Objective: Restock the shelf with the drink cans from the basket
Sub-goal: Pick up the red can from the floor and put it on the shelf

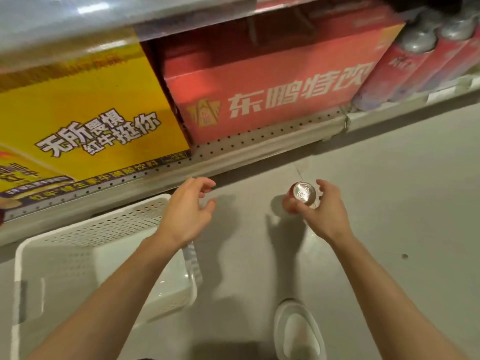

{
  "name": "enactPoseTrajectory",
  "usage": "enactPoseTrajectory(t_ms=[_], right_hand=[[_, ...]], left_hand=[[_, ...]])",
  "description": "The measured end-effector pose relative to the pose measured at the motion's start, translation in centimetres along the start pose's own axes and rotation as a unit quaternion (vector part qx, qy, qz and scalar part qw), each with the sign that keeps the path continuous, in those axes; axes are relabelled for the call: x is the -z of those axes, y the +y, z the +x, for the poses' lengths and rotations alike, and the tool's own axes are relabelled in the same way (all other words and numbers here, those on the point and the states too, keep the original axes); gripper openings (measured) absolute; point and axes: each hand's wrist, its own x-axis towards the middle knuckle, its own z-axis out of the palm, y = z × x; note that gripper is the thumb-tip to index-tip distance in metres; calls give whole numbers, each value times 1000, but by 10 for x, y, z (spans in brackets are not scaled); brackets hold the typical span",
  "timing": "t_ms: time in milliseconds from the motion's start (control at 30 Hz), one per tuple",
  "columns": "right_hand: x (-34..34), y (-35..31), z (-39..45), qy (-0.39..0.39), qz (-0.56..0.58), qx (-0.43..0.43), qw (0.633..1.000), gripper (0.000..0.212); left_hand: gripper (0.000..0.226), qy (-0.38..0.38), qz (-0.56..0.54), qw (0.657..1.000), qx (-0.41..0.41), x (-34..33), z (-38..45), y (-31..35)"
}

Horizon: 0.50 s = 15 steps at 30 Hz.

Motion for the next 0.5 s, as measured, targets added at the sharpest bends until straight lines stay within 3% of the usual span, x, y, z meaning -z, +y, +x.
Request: enactPoseTrajectory(t_ms=[67, 200, 500], right_hand=[[-13, 5, 2, -19, 13, -14, 1000, 91], [-31, 7, 7, 2, 37, -26, 999, 76], [-21, -11, 0, 21, 104, -21, 994, 68]], left_hand=[[32, 0, 9, 1000, -2, 1, -6, -9], [30, 26, -3, 999, -20, 4, -11, -15], [31, 22, -28, 999, -1, 2, -11, -18]])
